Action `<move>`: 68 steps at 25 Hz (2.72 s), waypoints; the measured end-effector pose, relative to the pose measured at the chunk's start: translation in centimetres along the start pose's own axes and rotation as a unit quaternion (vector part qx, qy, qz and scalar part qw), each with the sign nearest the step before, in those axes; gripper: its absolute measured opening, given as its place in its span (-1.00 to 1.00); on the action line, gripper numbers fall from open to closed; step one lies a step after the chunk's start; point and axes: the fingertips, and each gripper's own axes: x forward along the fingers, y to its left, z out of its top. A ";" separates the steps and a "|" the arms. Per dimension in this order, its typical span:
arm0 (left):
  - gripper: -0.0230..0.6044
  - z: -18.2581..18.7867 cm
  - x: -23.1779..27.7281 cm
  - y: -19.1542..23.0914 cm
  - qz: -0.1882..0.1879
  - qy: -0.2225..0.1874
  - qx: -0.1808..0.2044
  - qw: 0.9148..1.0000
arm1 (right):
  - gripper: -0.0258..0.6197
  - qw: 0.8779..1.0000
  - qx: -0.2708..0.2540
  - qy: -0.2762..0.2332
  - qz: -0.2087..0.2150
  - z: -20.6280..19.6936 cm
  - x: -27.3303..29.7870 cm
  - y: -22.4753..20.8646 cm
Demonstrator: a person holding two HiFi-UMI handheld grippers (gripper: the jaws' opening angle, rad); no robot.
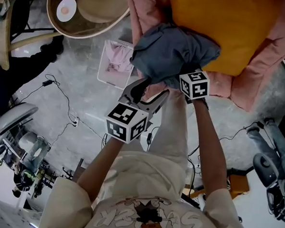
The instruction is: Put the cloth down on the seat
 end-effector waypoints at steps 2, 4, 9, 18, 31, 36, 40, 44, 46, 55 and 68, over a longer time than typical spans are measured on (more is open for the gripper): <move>-0.01 -0.3 0.3 -0.4 -0.002 0.006 0.002 1.000 | -0.17 1.000 0.011 0.001 0.003 -1.0 -0.4 0.0; -0.01 -0.7 0.6 -0.7 -0.005 0.011 0.002 1.000 | -0.02 0.999 0.033 -0.011 0.006 -1.1 -1.4 0.2; -0.01 -1.2 0.5 -0.5 0.000 0.015 -0.002 1.000 | 0.06 0.998 0.048 -0.027 -0.003 -1.6 -2.9 0.9; -0.01 -0.2 -0.5 -1.6 -0.005 0.021 0.007 1.000 | 0.11 0.996 0.060 -0.028 -0.054 -2.1 -6.3 0.7; -0.01 -0.7 -0.6 -4.8 -0.031 0.027 0.027 0.999 | 0.33 0.991 0.061 -0.015 -0.115 -4.3 -9.2 -2.1; -0.01 -0.7 -1.4 -5.1 -0.034 0.026 0.031 0.999 | 0.34 0.987 0.092 -0.040 -0.126 -4.3 -10.7 -1.9; -0.01 -0.2 -2.1 -5.5 -0.035 0.019 0.036 0.999 | 0.34 0.984 0.102 -0.062 -0.135 -4.0 -12.5 -1.4; -0.01 0.8 -2.7 -6.0 -0.040 0.010 0.042 0.998 | 0.34 0.982 0.097 -0.077 -0.139 -3.1 -14.0 -0.4; -0.01 1.3 -3.1 -6.3 -0.042 0.006 0.047 0.998 | 0.34 0.983 0.092 -0.085 -0.134 -2.5 -14.7 0.5; -0.01 2.5 -5.5 -7.6 -0.053 0.008 0.066 0.996 | 0.30 0.984 0.091 -0.104 -0.110 -0.6 -16.2 4.2; -0.18 4.4 -8.5 -8.5 -0.037 -0.002 0.094 0.995 | -0.12 0.980 0.116 -0.130 -0.100 2.2 -18.0 6.1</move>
